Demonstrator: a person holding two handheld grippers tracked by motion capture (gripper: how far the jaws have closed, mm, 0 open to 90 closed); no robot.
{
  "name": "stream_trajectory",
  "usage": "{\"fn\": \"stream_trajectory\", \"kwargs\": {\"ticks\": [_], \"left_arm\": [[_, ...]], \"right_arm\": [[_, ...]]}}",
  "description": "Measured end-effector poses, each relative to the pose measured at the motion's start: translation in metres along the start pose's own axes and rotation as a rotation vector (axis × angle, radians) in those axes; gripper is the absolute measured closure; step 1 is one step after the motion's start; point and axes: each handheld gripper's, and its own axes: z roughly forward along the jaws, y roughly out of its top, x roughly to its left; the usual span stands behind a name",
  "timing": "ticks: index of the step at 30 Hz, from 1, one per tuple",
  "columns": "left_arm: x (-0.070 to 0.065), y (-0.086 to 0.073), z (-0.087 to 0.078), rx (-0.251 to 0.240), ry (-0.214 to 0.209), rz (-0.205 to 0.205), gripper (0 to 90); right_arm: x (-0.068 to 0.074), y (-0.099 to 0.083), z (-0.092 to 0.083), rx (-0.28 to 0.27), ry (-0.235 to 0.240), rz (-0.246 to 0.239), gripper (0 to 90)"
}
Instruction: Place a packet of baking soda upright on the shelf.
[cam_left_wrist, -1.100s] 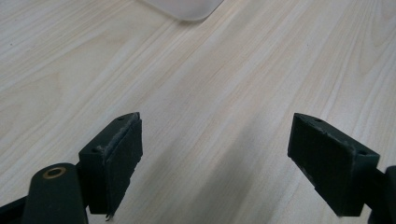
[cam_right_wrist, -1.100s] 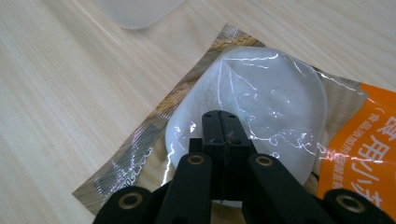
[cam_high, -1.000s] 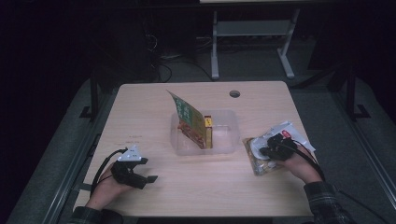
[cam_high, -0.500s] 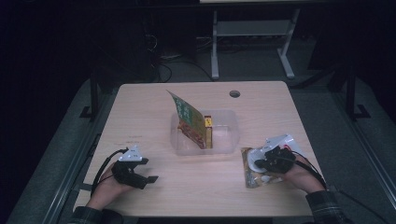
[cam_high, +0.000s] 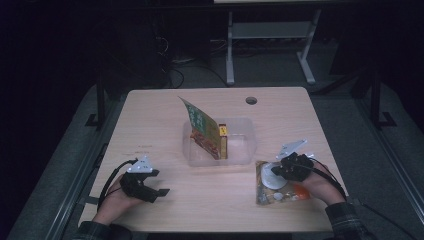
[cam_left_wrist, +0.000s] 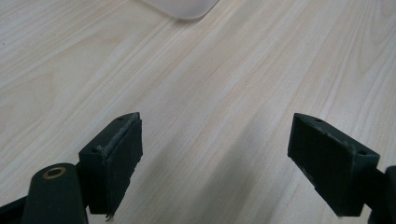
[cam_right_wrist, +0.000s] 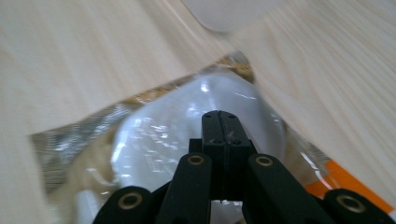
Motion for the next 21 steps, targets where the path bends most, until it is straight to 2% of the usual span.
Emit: {"fn": "stream_trajectory", "kwargs": {"ticks": [8,14,17,21], "left_arm": [[-0.001,0.0,0.002,-0.007,-0.004,-0.013,17.3],[0.0,0.0,0.001,0.0,-0.001,-0.004,17.3],[0.0,0.0,0.0,-0.002,0.0,-0.001,17.3],[0.0,-0.001,0.0,-0.006,-0.003,-0.011,17.3]], "right_arm": [[-0.005,0.005,0.01,-0.003,0.048,-0.044,90.0],[0.004,0.006,0.012,-0.029,0.112,-0.074,89.9],[0.008,0.005,0.007,-0.033,0.113,-0.089,89.9],[0.007,-0.003,-0.003,-0.025,0.143,-0.096,89.9]]}}
